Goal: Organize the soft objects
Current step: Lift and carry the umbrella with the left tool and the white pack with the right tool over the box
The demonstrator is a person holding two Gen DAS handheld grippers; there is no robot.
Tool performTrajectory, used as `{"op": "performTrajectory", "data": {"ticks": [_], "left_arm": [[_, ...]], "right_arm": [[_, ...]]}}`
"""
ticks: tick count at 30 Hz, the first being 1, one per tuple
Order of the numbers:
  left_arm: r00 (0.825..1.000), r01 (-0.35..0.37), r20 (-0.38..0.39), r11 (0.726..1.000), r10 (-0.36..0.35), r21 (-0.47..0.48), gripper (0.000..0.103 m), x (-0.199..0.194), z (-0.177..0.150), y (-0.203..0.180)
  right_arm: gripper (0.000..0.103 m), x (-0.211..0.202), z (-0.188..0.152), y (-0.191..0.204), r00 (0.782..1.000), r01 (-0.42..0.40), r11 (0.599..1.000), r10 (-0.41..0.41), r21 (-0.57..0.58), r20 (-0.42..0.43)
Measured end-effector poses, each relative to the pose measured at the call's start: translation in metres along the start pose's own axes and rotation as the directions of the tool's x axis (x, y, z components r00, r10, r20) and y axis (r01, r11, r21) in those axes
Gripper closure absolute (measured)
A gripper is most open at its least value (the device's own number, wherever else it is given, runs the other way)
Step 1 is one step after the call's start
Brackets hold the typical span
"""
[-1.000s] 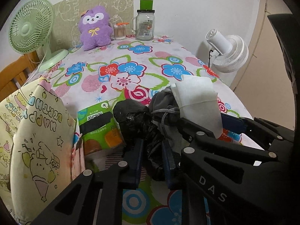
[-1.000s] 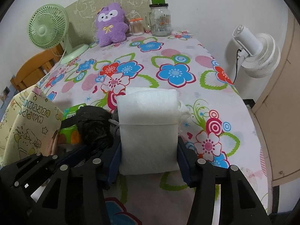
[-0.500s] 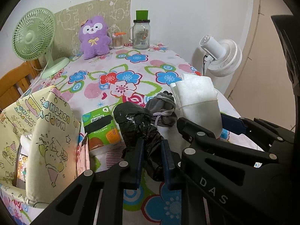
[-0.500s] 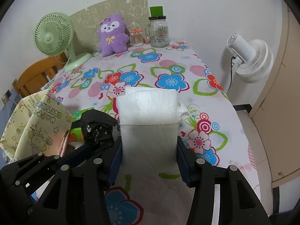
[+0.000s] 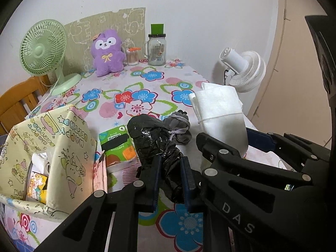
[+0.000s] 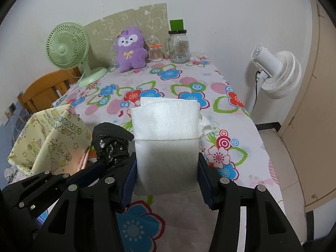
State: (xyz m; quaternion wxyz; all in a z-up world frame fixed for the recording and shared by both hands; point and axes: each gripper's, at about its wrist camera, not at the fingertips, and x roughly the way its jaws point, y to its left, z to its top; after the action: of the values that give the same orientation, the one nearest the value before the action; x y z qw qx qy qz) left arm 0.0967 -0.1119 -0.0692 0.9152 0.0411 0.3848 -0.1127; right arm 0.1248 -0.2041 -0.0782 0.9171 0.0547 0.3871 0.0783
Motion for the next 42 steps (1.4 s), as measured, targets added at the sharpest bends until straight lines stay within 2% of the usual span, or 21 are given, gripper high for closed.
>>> {"op": "performTrajectory", "data": {"ticks": [16, 42], "left_arm": [[0.998, -0.021, 0.068, 0.999, 0.019, 0.025, 0.086, -0.038, 0.005, 0.002], [0.992, -0.046, 0.116, 0.998, 0.041, 0.043, 0.086, -0.086, 0.011, 0.021]], "right_arm": [[0.047, -0.042, 0.005, 0.021, 0.998, 0.012, 0.999, -0.009, -0.039, 0.065], [0.047, -0.086, 0.016, 0.056, 0.992, 0.020, 0.998, -0.011, -0.067, 0.124]]}}
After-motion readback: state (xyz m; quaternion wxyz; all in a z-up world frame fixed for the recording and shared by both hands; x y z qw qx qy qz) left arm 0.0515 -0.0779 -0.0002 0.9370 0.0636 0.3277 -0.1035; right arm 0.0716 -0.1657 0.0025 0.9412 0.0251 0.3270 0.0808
